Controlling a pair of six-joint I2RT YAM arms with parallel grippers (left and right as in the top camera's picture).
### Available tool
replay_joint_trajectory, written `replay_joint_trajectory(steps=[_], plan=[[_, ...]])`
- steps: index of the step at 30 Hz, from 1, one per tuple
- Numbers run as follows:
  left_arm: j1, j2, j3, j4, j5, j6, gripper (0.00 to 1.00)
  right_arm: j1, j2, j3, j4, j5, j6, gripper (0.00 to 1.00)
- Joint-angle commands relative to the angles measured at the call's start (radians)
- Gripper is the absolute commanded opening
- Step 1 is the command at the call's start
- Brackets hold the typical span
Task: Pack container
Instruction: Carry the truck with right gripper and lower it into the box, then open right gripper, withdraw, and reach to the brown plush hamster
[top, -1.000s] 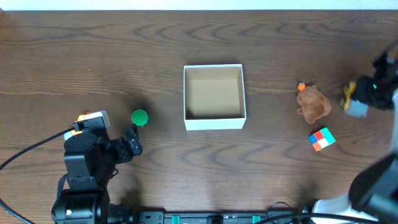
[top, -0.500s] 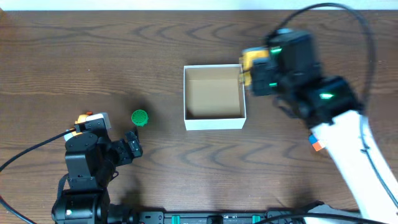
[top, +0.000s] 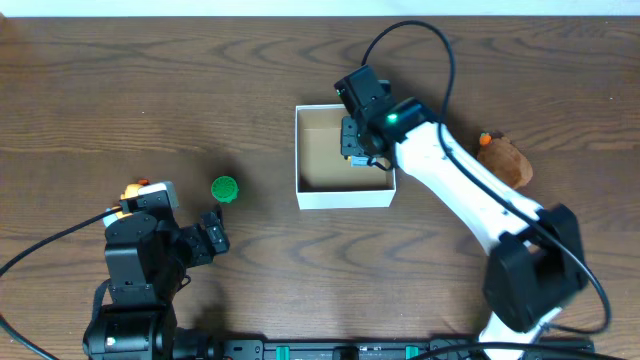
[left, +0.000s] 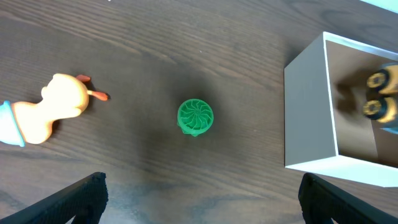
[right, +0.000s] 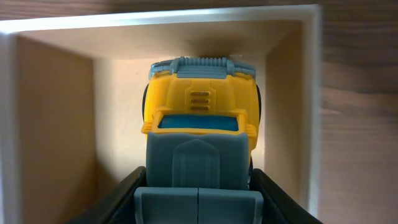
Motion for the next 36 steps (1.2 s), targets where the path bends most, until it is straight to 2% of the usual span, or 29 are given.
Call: replay_joint_trajectory(steps=[1, 5, 9, 10, 12, 14, 18, 27, 36], plan=[[-0.002, -0.002, 0.024, -0.007, 0.003, -0.002, 0.98, -0.021, 0.055, 0.003, 0.037, 0.024, 0.017, 0.18], [-0.002, -0.002, 0.024, -0.014, 0.003, -0.002, 0.98, -0.027, 0.105, 0.003, 0.049, 0.013, 0.006, 0.39], [-0.002, -0.002, 0.024, -0.022, 0.003, -0.002, 0.98, -0.027, 0.103, 0.004, 0.065, 0.014, 0.006, 0.44], [-0.002, -0.002, 0.024, -0.022, 0.003, -0.002, 0.98, -0.027, 0.102, 0.004, 0.071, 0.014, 0.006, 0.49], [-0.002, -0.002, 0.024, -0.022, 0.003, -0.002, 0.98, -0.027, 0.097, 0.004, 0.072, 0.014, 0.006, 0.64], [-0.002, -0.002, 0.024, -0.022, 0.003, -0.002, 0.98, -0.027, 0.095, 0.004, 0.07, 0.011, 0.006, 0.68], [-0.002, -0.002, 0.024, -0.022, 0.003, -0.002, 0.98, -0.027, 0.095, 0.004, 0.066, 0.01, 0.006, 0.97], [-0.002, -0.002, 0.024, -0.022, 0.003, -0.002, 0.98, -0.024, 0.051, 0.006, 0.067, 0.005, -0.016, 0.99], [-0.002, -0.002, 0.024, -0.022, 0.003, -0.002, 0.98, -0.057, -0.205, 0.024, 0.004, 0.035, -0.117, 0.99]])
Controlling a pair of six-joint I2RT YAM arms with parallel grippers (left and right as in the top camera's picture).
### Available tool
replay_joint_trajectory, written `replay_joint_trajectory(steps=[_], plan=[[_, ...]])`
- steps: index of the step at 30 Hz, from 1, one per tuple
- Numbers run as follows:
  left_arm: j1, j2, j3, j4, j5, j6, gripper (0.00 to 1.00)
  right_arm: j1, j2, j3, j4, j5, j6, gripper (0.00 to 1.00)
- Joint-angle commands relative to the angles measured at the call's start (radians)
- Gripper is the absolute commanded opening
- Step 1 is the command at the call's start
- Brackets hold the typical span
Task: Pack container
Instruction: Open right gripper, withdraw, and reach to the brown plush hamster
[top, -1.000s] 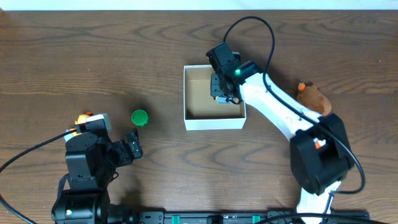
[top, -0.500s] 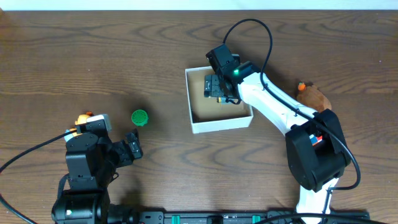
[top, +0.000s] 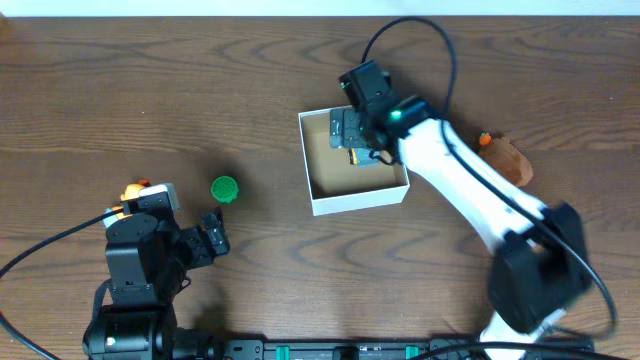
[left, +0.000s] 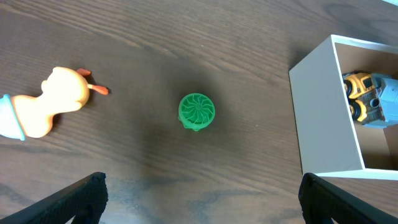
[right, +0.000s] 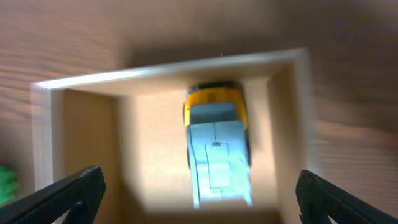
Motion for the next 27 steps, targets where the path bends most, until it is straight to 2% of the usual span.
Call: replay_joint_trajectory(steps=[1, 6, 9, 15, 16, 22, 27], plan=[[-0.002, -0.002, 0.024, -0.003, 0.003, -0.002, 0.98, -0.043, -0.142, 0.029, -0.056, 0.051, -0.043, 0.99], [-0.002, -0.002, 0.024, -0.003, 0.003, -0.002, 0.98, -0.169, -0.204, 0.027, -0.264, 0.096, -0.025, 0.99], [-0.002, -0.002, 0.024, -0.003, 0.003, -0.002, 0.98, -0.245, -0.189, -0.01, -0.327, 0.076, -0.026, 0.81], [-0.002, -0.002, 0.024, -0.004, 0.003, -0.002, 0.98, -0.269, -0.141, -0.168, -0.267, -0.034, -0.026, 0.3], [-0.002, -0.002, 0.024, -0.004, 0.003, -0.002, 0.98, -0.261, -0.133, -0.198, -0.24, -0.045, -0.027, 0.24], [-0.002, -0.002, 0.024, -0.01, 0.003, -0.002, 0.98, -0.206, -0.089, -0.321, -0.132, -0.133, -0.064, 0.22], [-0.002, -0.002, 0.024, -0.01, 0.003, -0.002, 0.98, -0.173, -0.089, -0.332, -0.096, -0.182, -0.126, 0.23]])
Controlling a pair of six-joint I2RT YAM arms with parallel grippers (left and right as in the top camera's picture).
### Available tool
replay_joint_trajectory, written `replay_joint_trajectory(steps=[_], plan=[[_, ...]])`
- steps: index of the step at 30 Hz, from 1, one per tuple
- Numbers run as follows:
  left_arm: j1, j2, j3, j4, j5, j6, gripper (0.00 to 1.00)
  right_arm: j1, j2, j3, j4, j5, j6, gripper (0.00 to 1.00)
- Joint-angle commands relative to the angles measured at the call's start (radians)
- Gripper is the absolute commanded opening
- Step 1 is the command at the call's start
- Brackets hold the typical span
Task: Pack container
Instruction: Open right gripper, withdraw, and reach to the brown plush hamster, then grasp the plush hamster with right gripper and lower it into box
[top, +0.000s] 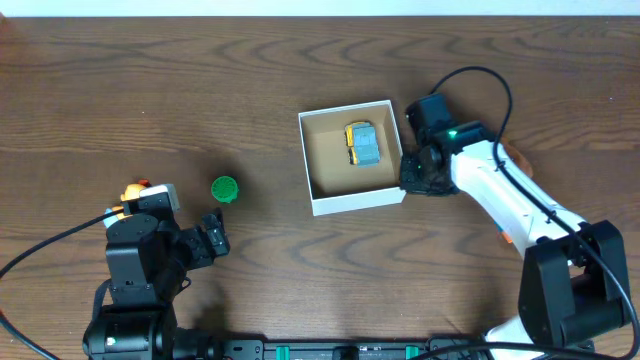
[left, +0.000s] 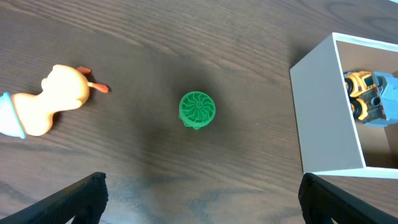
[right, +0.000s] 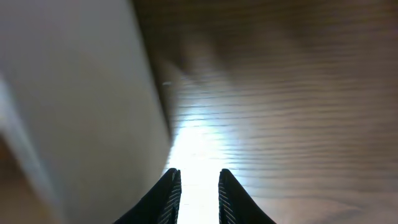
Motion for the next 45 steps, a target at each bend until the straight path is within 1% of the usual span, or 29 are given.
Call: replay_joint_trajectory(steps=[1, 7, 9, 12, 16, 18, 19, 20, 21, 22, 24, 25, 26, 28, 31, 37, 43, 44, 45], plan=[[-0.002, -0.002, 0.024, -0.004, 0.003, -0.002, 0.98, 0.019, -0.005, 0.003, 0.026, -0.079, -0.071, 0.24], [-0.002, -0.002, 0.024, -0.004, 0.003, -0.002, 0.98, 0.002, -0.005, 0.003, 0.045, -0.089, -0.075, 0.25], [-0.002, -0.002, 0.024, -0.004, 0.003, -0.002, 0.98, -0.012, -0.005, 0.003, 0.053, -0.052, -0.071, 0.26], [-0.002, -0.002, 0.024, -0.004, 0.003, -0.002, 0.98, -0.048, -0.012, 0.023, 0.055, 0.057, -0.071, 0.33], [-0.002, -0.002, 0.024, -0.004, 0.003, -0.002, 0.98, -0.125, -0.042, 0.134, -0.008, 0.157, -0.072, 0.52], [-0.002, -0.002, 0.024, -0.004, 0.003, -0.002, 0.98, -0.183, -0.064, 0.222, -0.057, 0.163, -0.088, 0.55], [-0.002, -0.002, 0.024, -0.004, 0.003, -0.002, 0.98, -0.215, -0.074, 0.266, -0.08, 0.163, -0.088, 0.64], [-0.002, -0.002, 0.024, -0.004, 0.003, -0.002, 0.98, -0.25, -0.084, 0.305, -0.103, 0.163, -0.088, 0.78], [-0.002, -0.002, 0.024, -0.004, 0.003, -0.002, 0.98, -0.276, -0.088, 0.33, -0.117, 0.161, -0.088, 0.82], [-0.002, -0.002, 0.024, -0.004, 0.003, -0.002, 0.98, -0.313, -0.092, 0.359, -0.137, 0.153, -0.108, 0.85], [-0.002, -0.002, 0.024, -0.004, 0.003, -0.002, 0.98, -0.386, -0.092, 0.392, -0.158, 0.101, -0.229, 0.91], [-0.002, -0.002, 0.024, -0.004, 0.003, -0.002, 0.98, -0.422, -0.091, 0.389, -0.162, 0.074, -0.306, 0.95], [-0.002, -0.002, 0.024, -0.004, 0.003, -0.002, 0.98, -0.442, -0.087, 0.383, -0.164, 0.066, -0.351, 0.98], [-0.002, -0.002, 0.024, -0.003, 0.003, -0.002, 0.98, -0.484, -0.072, 0.362, -0.18, 0.064, -0.459, 0.99], [-0.002, -0.002, 0.024, -0.003, 0.003, -0.002, 0.98, -0.521, -0.035, 0.306, -0.189, 0.064, -0.564, 0.99], [-0.002, -0.002, 0.024, -0.004, 0.003, -0.002, 0.98, -0.517, 0.037, 0.209, -0.097, 0.056, -0.6, 0.99], [-0.002, -0.002, 0.024, -0.004, 0.003, -0.002, 0.98, -0.5, 0.151, 0.201, -0.062, 0.038, -0.621, 0.99], [-0.002, -0.002, 0.024, -0.004, 0.003, -0.002, 0.98, -0.499, 0.169, 0.201, -0.057, 0.038, -0.621, 0.98], [-0.002, -0.002, 0.024, -0.004, 0.003, -0.002, 0.98, -0.499, 0.183, 0.201, -0.053, 0.038, -0.621, 0.9]])
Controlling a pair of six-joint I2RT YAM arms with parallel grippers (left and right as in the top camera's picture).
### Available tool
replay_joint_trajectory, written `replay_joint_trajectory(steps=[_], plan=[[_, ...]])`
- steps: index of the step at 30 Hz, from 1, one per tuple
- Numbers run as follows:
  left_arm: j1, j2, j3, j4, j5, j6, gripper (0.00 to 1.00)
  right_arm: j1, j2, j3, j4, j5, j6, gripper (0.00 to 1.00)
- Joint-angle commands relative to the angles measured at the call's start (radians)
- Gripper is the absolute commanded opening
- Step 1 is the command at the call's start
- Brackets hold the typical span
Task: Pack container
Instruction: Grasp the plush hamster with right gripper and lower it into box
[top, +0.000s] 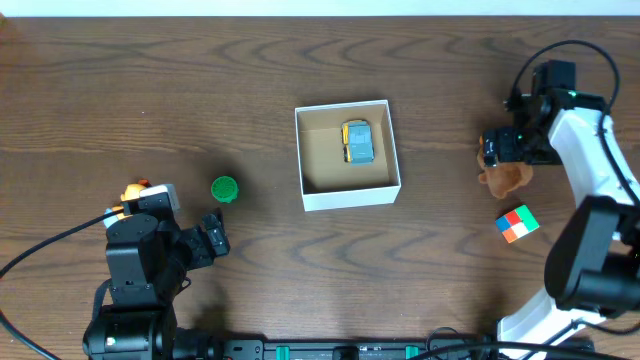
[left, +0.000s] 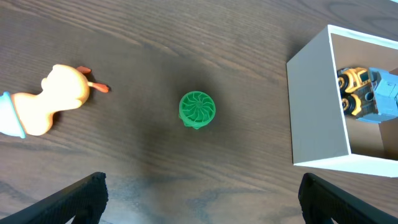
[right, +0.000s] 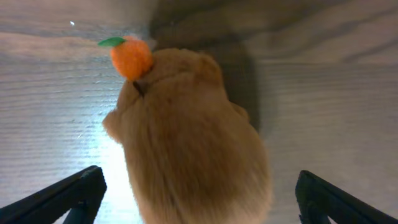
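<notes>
A white box (top: 350, 196) stands mid-table with a yellow and blue toy truck (top: 357, 141) lying inside it, also seen as the truck (left: 364, 93) in the left wrist view. My right gripper (right: 198, 199) hangs open directly over a brown plush toy (right: 193, 149) with an orange nose, its fingers wide on either side; overhead the plush (top: 505, 175) lies at the far right under that gripper (top: 497, 150). My left gripper (left: 199, 202) is open near the front left, short of a green round toy (left: 196, 110) and a rubber duck (left: 46, 106).
A multicoloured cube (top: 516, 224) lies on the table in front of the plush. The green round toy (top: 224, 188) sits left of the box, with the duck (top: 133, 189) beside my left arm.
My right gripper was shut low beside the box's right wall; now it is open over the brown plush at the far right. The box sits slightly straighter. The left arm is unmoved.
My right gripper held the toy truck down inside the box. It then stood open above the box with the truck left inside. Later it was shut beside the box's right wall. Now it is open over the plush toy.
</notes>
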Motion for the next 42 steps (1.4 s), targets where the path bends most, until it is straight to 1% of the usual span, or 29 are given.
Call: replay_joint_trajectory(steps=[1, 3, 5, 6, 7, 8, 9, 11, 17, 20, 22, 24, 27, 31, 33, 35, 39, 42], plan=[[-0.002, -0.002, 0.024, -0.003, 0.003, -0.002, 0.98, 0.009, 0.049, -0.003, 0.007, -0.011, -0.013, 0.82], [-0.002, -0.002, 0.024, -0.003, 0.003, -0.002, 0.98, 0.009, 0.058, -0.003, 0.01, -0.011, 0.013, 0.61], [-0.002, -0.002, 0.024, -0.003, 0.003, -0.002, 0.98, 0.009, 0.057, -0.002, 0.01, -0.011, 0.021, 0.35], [-0.002, -0.002, 0.024, -0.003, 0.003, -0.002, 0.98, 0.009, 0.053, -0.002, 0.009, -0.011, 0.021, 0.24], [-0.002, -0.002, 0.024, -0.003, 0.003, -0.002, 0.98, 0.009, 0.051, -0.002, 0.008, -0.008, 0.021, 0.17], [-0.002, -0.002, 0.024, -0.003, 0.003, -0.002, 0.98, 0.009, 0.046, 0.0, 0.005, -0.008, 0.026, 0.16], [-0.002, -0.002, 0.024, -0.003, 0.003, -0.002, 0.98, 0.009, 0.042, 0.0, 0.003, -0.004, 0.035, 0.13], [-0.002, -0.002, 0.024, -0.003, 0.003, -0.002, 0.98, 0.009, 0.022, 0.008, 0.0, 0.009, 0.065, 0.01], [-0.002, -0.002, 0.024, -0.003, 0.003, -0.002, 0.98, 0.041, -0.112, 0.077, -0.025, 0.014, 0.08, 0.02], [-0.002, -0.002, 0.024, -0.003, 0.003, -0.002, 0.98, 0.099, -0.212, 0.123, -0.044, 0.011, 0.137, 0.02], [-0.002, -0.002, 0.024, -0.003, 0.003, -0.002, 0.98, 0.164, -0.28, 0.138, -0.046, 0.006, 0.192, 0.02], [-0.002, -0.002, 0.024, -0.003, 0.003, -0.002, 0.98, 0.235, -0.331, 0.139, -0.037, 0.006, 0.254, 0.05], [-0.002, -0.002, 0.024, -0.003, 0.003, -0.002, 0.98, 0.378, -0.376, 0.139, -0.027, 0.007, 0.363, 0.06], [-0.002, -0.002, 0.024, -0.003, 0.003, -0.003, 0.98, 0.579, -0.363, 0.136, 0.014, 0.012, 0.547, 0.06], [-0.002, -0.002, 0.024, -0.003, 0.003, -0.003, 0.98, 0.657, -0.339, 0.136, 0.045, 0.019, 0.642, 0.09], [-0.002, -0.002, 0.024, -0.003, 0.003, -0.003, 0.98, 0.726, -0.302, 0.136, 0.087, 0.031, 0.732, 0.09], [-0.002, -0.002, 0.024, -0.003, 0.003, -0.003, 0.98, 0.816, -0.21, 0.136, 0.154, 0.074, 0.863, 0.08], [-0.002, -0.002, 0.024, -0.003, 0.003, -0.002, 0.98, 0.85, -0.139, 0.136, 0.179, 0.118, 0.964, 0.09]])
